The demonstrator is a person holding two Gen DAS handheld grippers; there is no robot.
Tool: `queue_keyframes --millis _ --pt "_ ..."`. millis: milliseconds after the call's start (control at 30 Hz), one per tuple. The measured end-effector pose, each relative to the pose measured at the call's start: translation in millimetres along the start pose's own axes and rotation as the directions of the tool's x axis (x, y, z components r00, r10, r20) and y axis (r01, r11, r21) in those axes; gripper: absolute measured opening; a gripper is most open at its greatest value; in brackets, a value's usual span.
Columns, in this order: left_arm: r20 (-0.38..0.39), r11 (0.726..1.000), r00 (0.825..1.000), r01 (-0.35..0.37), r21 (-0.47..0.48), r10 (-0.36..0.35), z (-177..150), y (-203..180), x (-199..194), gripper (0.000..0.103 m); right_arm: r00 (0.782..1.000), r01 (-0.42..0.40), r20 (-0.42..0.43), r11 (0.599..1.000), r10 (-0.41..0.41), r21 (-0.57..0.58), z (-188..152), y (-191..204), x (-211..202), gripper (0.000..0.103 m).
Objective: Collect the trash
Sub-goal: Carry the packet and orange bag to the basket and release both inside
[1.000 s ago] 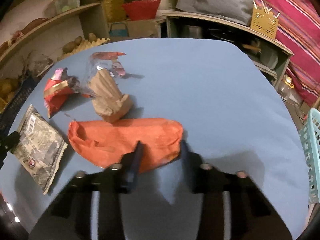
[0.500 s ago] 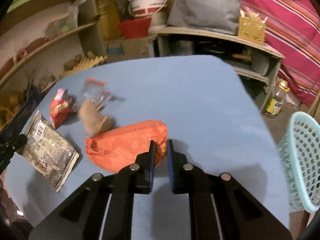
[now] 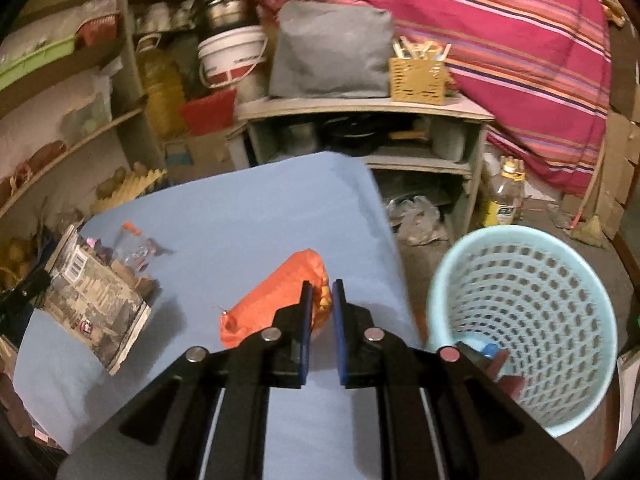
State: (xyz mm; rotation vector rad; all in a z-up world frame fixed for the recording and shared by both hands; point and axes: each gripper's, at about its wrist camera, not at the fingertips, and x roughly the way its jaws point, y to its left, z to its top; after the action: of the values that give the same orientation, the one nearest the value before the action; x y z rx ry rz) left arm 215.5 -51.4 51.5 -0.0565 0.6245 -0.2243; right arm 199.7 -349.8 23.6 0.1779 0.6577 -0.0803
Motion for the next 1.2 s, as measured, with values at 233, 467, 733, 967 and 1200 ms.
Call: queue_keyframes --millis 233,467,733,967,1200 --pt "0.015 0.997 0.998 0.066 0.048 -0.067 12.5 -60.7 6.7 0.0 0.999 0.029 0.033 0.997 -0.031 0.066 2.1 -51.5 -19.2 0.009" --pt "0.014 0.987 0.99 0.139 0.08 -0.141 21.9 -120.5 19.4 0.0 0.992 0.064 0.094 0.987 -0.078 0.148 5.9 -107.2 -43.1 0.008" --pt "0.019 0.966 0.973 0.228 0.118 -0.232 30.4 -182.7 23.5 0.0 0.981 0.095 0.137 0.957 -0.137 0.276 2.0 -176.5 -71.9 0.008" --pt "0.003 0.934 0.952 0.302 0.189 -0.308 27.5 -252.3 30.0 0.0 0.974 0.133 0.126 0.924 -0.189 0.359 -7.4 -225.4 -80.4 0.008" --pt "-0.034 0.91 0.948 0.315 0.269 -0.318 14.8 -313.8 55.3 0.0 0.971 0.174 0.091 0.912 -0.223 0.372 -10.7 -247.2 -66.4 0.008"
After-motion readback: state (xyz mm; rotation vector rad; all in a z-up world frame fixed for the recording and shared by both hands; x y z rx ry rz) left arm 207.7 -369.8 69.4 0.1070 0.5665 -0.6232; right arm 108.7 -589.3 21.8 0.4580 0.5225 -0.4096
